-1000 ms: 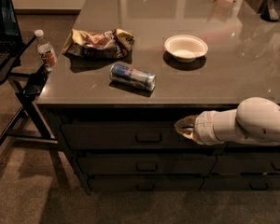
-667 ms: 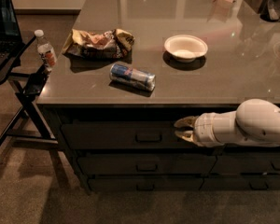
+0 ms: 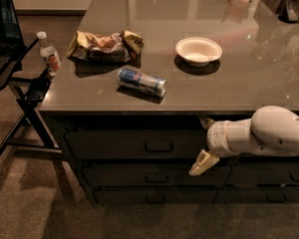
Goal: Open top drawer
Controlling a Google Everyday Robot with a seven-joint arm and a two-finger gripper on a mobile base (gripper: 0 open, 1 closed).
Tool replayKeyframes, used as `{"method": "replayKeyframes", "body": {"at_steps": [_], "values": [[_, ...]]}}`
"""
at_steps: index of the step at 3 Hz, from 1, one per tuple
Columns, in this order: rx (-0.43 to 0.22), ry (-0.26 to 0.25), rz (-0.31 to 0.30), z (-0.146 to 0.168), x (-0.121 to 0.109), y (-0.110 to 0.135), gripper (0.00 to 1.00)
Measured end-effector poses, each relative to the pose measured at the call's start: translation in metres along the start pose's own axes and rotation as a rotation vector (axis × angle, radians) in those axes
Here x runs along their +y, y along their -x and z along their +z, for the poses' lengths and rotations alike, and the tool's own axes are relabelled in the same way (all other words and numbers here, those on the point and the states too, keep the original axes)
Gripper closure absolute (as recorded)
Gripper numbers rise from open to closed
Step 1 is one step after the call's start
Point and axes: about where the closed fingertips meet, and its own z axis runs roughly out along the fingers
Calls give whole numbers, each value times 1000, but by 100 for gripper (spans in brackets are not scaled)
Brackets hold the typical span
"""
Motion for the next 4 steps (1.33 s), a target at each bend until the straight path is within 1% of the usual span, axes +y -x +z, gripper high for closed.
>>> {"method": "replayKeyframes", "body": {"at_steps": [1,2,3,4], "values": [[0,0,0,0,0,0,0],[14,14,20,9,1,-11,0],[50,24,62,8,6,-27,0],[51,27,55,10,5,-25,0]]}}
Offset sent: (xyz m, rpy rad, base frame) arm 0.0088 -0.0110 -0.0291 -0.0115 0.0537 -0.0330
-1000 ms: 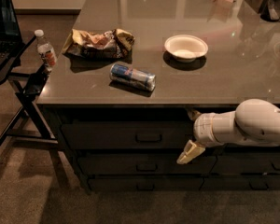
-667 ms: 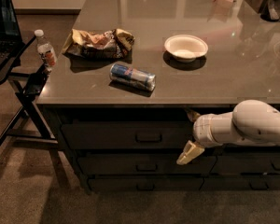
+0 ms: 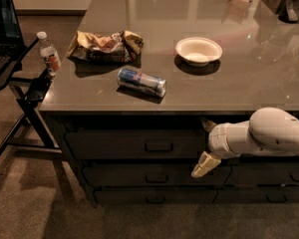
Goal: Open top drawer
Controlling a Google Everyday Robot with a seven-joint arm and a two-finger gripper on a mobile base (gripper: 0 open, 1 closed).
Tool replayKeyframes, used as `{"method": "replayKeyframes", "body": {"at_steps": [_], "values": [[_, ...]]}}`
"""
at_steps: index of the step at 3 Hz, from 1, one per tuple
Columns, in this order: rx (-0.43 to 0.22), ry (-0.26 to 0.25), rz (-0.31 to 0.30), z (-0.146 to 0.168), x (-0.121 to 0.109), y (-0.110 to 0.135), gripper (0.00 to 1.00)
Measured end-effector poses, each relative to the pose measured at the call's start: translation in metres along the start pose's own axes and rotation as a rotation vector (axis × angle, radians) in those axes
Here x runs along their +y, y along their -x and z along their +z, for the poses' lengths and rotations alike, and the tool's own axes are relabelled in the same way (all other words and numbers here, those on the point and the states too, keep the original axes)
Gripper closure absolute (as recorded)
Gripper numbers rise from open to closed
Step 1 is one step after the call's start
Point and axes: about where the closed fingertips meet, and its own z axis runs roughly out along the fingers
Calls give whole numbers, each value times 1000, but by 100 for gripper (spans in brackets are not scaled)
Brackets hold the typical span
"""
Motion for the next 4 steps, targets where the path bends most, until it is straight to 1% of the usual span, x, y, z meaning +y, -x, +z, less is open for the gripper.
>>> {"method": "replayKeyframes", "body": {"at_steps": [1,2,3,4], "values": [[4,48,8,15,7,-6,0],[2,87,29,13,27,-17,0],[2,87,29,10,25,-15,19],[2,88,29,10,25,-15,42]]}}
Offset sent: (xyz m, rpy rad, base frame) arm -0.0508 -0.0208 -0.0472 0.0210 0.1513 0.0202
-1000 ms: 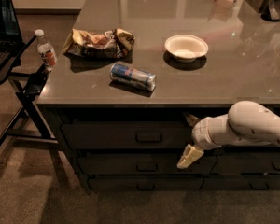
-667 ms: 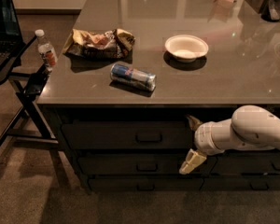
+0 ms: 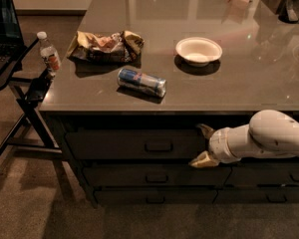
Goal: Open top drawer
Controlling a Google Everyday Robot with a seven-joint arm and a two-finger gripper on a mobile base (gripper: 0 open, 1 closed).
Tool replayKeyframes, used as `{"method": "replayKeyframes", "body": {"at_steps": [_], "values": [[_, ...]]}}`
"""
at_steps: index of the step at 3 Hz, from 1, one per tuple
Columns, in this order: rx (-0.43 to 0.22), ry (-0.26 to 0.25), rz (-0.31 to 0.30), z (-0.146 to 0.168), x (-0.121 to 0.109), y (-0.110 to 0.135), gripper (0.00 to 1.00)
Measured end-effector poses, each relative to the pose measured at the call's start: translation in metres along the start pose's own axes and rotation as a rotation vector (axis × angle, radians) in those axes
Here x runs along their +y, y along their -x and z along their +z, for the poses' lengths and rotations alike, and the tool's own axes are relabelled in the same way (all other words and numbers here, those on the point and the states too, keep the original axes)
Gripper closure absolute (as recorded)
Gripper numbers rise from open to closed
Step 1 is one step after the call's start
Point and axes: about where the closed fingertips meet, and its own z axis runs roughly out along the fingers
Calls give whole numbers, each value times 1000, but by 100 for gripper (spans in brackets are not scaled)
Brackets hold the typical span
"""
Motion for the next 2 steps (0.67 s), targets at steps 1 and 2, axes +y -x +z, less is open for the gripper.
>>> {"method": "replayKeyframes", "body": {"at_steps": [1,2], "values": [[0,0,0,0,0,0,66],[0,0,0,-5,-5,5,89]]}}
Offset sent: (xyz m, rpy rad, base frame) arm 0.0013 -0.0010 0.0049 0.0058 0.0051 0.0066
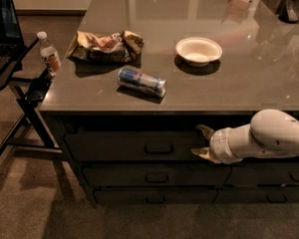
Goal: Open top drawer
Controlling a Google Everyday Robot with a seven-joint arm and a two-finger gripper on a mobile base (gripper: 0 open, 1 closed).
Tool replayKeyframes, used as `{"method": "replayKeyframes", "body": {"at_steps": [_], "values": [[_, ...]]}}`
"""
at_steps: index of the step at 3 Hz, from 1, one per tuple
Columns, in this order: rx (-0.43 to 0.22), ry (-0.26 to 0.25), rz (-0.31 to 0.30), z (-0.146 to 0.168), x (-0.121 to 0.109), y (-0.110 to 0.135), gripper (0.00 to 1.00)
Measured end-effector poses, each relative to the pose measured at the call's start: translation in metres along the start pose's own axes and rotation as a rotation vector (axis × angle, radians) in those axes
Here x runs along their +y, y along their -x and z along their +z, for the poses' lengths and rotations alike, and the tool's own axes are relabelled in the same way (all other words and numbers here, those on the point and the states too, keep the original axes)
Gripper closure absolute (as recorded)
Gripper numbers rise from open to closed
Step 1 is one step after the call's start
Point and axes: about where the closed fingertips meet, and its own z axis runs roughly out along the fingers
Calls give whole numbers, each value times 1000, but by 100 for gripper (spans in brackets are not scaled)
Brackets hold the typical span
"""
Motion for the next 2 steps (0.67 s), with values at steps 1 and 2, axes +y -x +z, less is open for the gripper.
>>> {"method": "replayKeyframes", "body": {"at_steps": [1,2], "values": [[0,0,0,-6,-2,4,100],[0,0,0,-11,-4,8,100]]}}
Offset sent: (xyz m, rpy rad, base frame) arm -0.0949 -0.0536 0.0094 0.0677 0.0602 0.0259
